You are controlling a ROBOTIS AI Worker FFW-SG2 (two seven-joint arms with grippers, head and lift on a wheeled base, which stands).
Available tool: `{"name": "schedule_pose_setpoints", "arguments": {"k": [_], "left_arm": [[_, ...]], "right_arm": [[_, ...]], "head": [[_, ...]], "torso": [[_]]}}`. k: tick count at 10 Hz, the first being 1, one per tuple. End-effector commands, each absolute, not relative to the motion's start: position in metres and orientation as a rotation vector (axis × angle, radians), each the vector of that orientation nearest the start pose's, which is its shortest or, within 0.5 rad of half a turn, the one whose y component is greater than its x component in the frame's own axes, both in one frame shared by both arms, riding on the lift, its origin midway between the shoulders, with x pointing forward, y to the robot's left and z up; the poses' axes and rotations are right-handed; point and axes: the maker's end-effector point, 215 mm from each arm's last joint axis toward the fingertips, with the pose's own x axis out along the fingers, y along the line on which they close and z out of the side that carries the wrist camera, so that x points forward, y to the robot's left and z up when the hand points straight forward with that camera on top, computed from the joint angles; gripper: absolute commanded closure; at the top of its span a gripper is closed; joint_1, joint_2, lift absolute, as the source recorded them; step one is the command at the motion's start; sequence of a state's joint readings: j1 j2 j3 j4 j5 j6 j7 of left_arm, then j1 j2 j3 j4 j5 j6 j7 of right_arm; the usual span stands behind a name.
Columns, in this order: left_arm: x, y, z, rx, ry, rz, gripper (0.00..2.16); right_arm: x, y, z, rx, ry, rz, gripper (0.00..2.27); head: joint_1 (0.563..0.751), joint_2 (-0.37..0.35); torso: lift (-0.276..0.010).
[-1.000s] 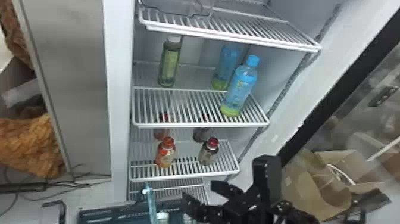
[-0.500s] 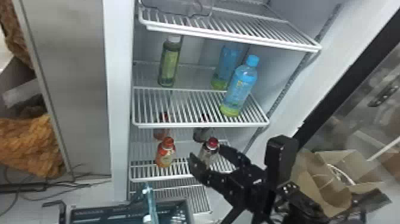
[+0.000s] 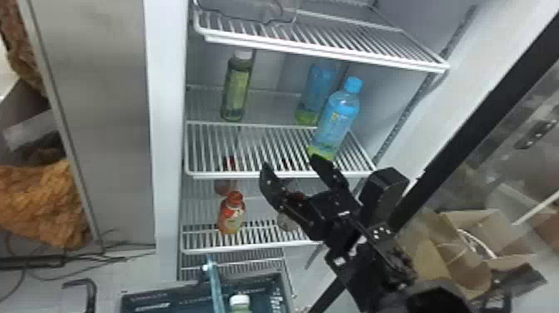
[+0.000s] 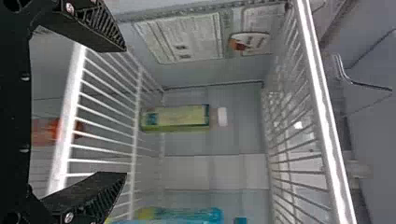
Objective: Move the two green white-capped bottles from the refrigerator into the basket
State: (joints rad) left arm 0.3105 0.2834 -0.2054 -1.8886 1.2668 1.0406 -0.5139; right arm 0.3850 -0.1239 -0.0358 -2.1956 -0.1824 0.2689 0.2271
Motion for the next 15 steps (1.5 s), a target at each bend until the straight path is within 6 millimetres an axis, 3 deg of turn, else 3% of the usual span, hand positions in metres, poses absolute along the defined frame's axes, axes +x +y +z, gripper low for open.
{"name": "schedule_pose_setpoints", "arguments": {"k": [1, 5, 7, 12, 15], "left_arm": [[0.254, -0.046, -0.37, -1.157, 0.913, -1.188, 1.17], [0.254, -0.047, -0.37, -1.158, 0.912, -1.188, 1.17], [0.255, -0.046, -0.369, -1.159, 0.91, -1.187, 1.17], [0.254, -0.047, -0.369, -1.161, 0.91, -1.189, 1.17], [0.255, -0.048, -0.368, -1.16, 0.907, -1.191, 1.17]], "right_arm": [[0.499, -0.197, -0.278, 0.06, -0.045, 0.268, 0.08], [0.556, -0.196, -0.286, 0.083, -0.116, 0.258, 0.08], [0.574, -0.19, -0.281, 0.082, -0.13, 0.261, 0.08], [0.611, -0.178, -0.291, 0.082, -0.1, 0.269, 0.07], [0.631, -0.175, -0.284, 0.069, -0.103, 0.262, 0.07]], "head": [[0.695, -0.35], [0.695, -0.342], [0.695, -0.33], [0.695, -0.296], [0.695, -0.284]], "torso": [[-0.004], [-0.004], [-0.004], [-0.004], [-0.004]]}}
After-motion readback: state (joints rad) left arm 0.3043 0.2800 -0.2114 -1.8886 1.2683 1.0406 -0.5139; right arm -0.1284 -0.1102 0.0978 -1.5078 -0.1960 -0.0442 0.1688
